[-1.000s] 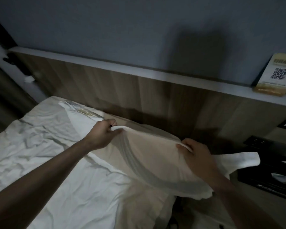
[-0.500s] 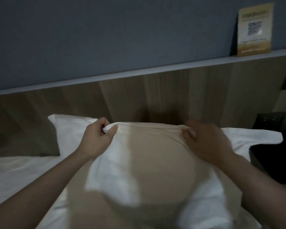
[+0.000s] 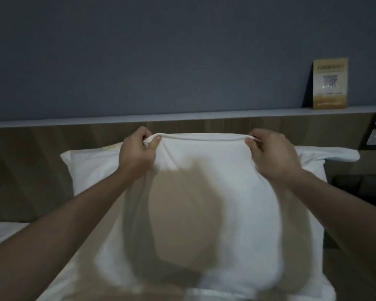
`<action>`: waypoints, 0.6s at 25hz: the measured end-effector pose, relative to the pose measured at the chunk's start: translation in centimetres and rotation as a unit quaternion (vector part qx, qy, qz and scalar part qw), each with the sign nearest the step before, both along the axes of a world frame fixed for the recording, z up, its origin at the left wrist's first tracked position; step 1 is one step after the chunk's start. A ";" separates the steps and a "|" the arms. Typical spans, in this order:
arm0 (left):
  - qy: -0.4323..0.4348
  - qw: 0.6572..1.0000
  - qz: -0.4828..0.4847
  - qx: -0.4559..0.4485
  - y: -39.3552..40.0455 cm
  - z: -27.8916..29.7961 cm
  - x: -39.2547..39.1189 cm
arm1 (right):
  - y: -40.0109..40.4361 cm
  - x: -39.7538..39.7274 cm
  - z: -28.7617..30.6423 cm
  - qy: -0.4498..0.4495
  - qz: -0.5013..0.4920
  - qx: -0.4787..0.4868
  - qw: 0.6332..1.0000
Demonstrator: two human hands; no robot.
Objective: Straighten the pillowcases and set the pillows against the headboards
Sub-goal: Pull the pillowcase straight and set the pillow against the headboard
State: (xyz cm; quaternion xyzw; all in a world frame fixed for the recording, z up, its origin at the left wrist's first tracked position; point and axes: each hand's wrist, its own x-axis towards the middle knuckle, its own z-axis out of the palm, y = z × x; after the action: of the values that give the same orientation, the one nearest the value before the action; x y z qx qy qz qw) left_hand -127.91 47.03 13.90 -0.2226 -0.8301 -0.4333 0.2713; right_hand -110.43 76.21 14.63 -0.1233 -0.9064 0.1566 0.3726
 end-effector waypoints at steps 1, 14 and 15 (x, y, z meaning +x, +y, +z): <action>-0.018 1.000 0.016 0.003 -0.1 0.0 -0.8 | -0.2 -1.1 0.5 0.020 0.006 -0.007 1.000; -0.186 0.968 0.166 0.042 -16.9 -11.1 0.3 | 3.0 4.5 -13.6 -0.007 -0.127 -0.225 0.966; -0.266 0.948 0.159 0.064 -18.4 -13.5 0.0 | 3.5 5.1 -14.9 -0.027 -0.142 -0.301 0.943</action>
State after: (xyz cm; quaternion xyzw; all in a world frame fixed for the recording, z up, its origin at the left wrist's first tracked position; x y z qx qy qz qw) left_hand -127.90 28.65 0.38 0.0540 -0.8673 -0.4802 0.1198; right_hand -105.29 79.70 -0.31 -0.3611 -0.7998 0.3647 0.3113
